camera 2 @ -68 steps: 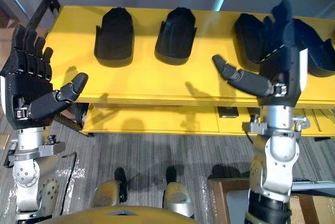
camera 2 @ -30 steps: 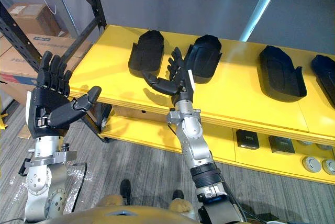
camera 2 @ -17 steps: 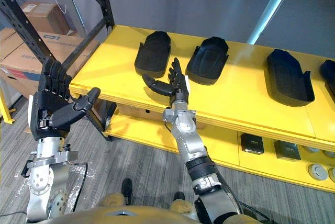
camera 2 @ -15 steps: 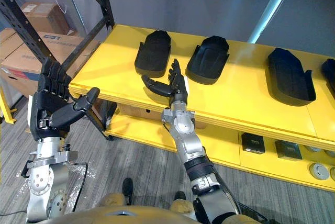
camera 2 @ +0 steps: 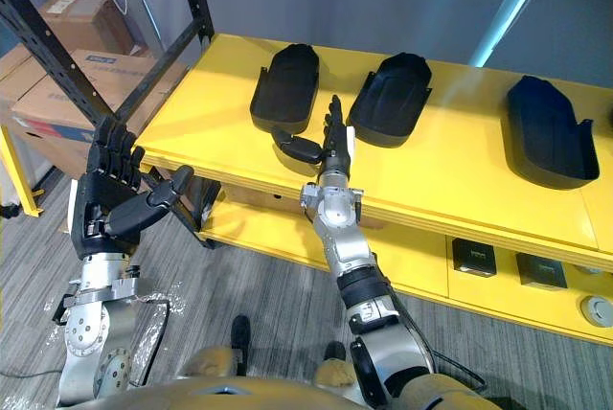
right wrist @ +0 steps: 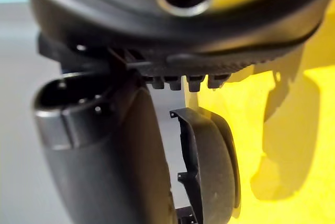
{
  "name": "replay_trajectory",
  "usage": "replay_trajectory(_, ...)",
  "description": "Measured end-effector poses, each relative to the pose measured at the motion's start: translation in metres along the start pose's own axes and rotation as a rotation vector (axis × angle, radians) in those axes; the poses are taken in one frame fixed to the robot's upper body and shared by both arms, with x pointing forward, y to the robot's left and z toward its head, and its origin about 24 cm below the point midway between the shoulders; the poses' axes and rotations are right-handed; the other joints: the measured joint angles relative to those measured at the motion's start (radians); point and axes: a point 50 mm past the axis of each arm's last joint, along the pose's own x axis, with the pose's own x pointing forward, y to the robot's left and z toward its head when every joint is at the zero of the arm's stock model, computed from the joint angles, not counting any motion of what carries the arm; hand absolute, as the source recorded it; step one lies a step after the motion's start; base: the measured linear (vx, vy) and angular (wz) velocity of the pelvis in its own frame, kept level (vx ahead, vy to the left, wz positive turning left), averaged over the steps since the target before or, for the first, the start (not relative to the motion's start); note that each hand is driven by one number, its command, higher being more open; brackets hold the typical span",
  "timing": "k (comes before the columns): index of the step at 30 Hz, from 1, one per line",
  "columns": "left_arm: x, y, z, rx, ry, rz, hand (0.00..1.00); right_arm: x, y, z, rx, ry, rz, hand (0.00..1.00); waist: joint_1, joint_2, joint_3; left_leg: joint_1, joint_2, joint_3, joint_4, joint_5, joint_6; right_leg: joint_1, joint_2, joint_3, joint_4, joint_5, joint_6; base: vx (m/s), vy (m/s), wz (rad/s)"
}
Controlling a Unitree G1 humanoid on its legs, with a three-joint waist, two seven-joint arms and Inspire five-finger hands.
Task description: Walk over and take three plastic housings, then place them on the shelf
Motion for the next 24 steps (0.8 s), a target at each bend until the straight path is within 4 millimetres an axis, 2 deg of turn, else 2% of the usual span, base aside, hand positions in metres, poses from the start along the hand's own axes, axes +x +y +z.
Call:
replay_trajectory(9,0.0,-0.004,-0.001,-0.013,0.005,0.002,1.0,0.018,-0.016,0.021,-0.001,-0.057,-0.15,1.0,0.006,0.015,0.043,-0.014,-0.001,-0.005,0.0,0.01,0.008,-0.017,-0.007,-0.002,0.023,0.001,0.004,0.0,0.0,0.0)
replay_trajectory(24,0.0,-0.006,-0.003,-0.022,0.011,0.011,1.0,0.019,-0.022,0.022,0.018,-0.069,-0.208,1.0,0.001,0.023,0.064,0.002,-0.001,0.005,0.0,0.01,0.008,-0.017,-0.016,0.008,0.049,-0.012,0.003,-0.01,-0.004,-0.01)
